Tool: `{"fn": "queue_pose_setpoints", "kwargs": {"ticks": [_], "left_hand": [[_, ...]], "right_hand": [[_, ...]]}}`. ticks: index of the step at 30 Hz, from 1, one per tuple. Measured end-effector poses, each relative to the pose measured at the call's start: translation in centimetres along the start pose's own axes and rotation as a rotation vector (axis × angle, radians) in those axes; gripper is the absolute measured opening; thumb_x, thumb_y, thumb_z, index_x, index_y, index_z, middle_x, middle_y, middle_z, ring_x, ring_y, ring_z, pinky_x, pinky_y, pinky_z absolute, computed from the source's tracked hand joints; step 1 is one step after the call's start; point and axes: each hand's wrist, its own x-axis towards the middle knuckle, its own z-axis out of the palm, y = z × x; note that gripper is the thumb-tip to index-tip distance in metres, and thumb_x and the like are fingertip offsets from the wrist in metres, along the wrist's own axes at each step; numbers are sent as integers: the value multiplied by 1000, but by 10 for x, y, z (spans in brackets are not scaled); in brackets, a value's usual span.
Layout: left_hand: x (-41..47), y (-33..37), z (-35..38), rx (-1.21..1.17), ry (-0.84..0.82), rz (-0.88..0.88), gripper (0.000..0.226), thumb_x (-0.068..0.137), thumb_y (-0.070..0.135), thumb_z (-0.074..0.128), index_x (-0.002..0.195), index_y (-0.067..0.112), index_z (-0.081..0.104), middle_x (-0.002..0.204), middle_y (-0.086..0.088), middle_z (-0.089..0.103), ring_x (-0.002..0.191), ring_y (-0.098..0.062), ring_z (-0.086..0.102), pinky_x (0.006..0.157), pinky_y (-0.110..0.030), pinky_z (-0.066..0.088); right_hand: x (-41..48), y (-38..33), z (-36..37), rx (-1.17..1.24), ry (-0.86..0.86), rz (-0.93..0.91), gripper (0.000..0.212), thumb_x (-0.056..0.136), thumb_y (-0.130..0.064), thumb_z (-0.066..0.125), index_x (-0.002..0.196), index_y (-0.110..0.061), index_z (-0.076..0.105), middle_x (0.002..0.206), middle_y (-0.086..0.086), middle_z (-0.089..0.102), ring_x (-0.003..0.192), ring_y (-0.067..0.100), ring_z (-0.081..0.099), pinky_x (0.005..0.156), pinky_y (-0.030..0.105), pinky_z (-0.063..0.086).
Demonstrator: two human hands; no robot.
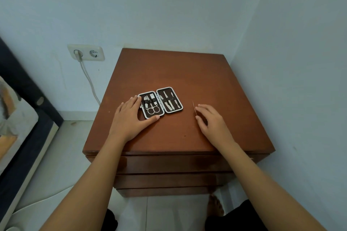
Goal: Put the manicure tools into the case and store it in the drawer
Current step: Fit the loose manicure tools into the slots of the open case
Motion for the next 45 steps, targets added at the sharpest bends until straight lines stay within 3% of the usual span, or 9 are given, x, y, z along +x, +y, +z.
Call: {"fn": "queue_pose_setpoints", "kwargs": {"ticks": [5,8,13,17,23,27,31,38,45], "left_hand": [[1,0,1,0,0,0,99,73,78,45,148,17,23,157,0,22,144,-13,16,117,-36,9],[1,1,1,-5,7,3,98,74,76,46,148,16,23,157,-1,22,144,-14,16,117,-36,9],[0,2,-1,1,4,1,97,74,76,47,148,17,22,157,-1,22,144,-14,16,117,-36,8],[0,2,-1,1,-3,-5,96,75,74,46,148,17,22,157,-1,21,145,-14,15,117,-36,7],[1,2,-1,-1,4,2,97,74,75,46,148,17,23,157,-1,22,144,-14,16,117,-36,7],[0,1,0,-13,11,2,96,74,74,47,148,17,23,157,-2,22,144,-15,16,117,-36,7],[1,1,0,-13,15,11,96,75,74,47,147,17,23,156,-2,22,144,-14,16,117,-36,7],[1,1,1,-11,17,7,96,75,74,47,148,17,23,157,-1,22,144,-14,16,117,-36,7],[1,1,1,-9,17,4,96,74,75,46,148,17,23,157,-1,22,144,-14,15,118,-36,7]], "right_hand": [[10,5,-2,106,31,211,25,82,-35,65,101,-19,64,110,-1,52,108,15,48,90,28,44],[15,-3,2,114,61,285,19,80,-37,67,92,-22,66,106,-3,53,103,14,44,83,27,39],[21,-18,13,-1,54,357,14,90,-28,55,89,-18,65,110,3,54,108,22,45,90,35,33],[22,-26,16,-116,9,328,17,95,-23,45,95,-15,60,113,5,52,109,24,45,92,39,32],[32,-50,17,161,91,223,13,95,-17,45,86,-14,54,87,3,58,87,19,49,73,34,43],[39,-55,26,12,63,118,16,93,-14,45,97,-12,61,97,4,62,96,22,49,73,34,41],[36,-49,29,-131,73,86,20,93,-19,46,99,-14,65,93,3,60,94,21,49,63,28,34],[27,-54,29,-210,71,21,22,92,-24,48,100,-16,66,86,3,60,91,22,50,59,28,35],[29,-62,31,-272,10,-4,29,95,-28,41,106,-16,64,93,5,57,95,24,49,61,30,36]]}}
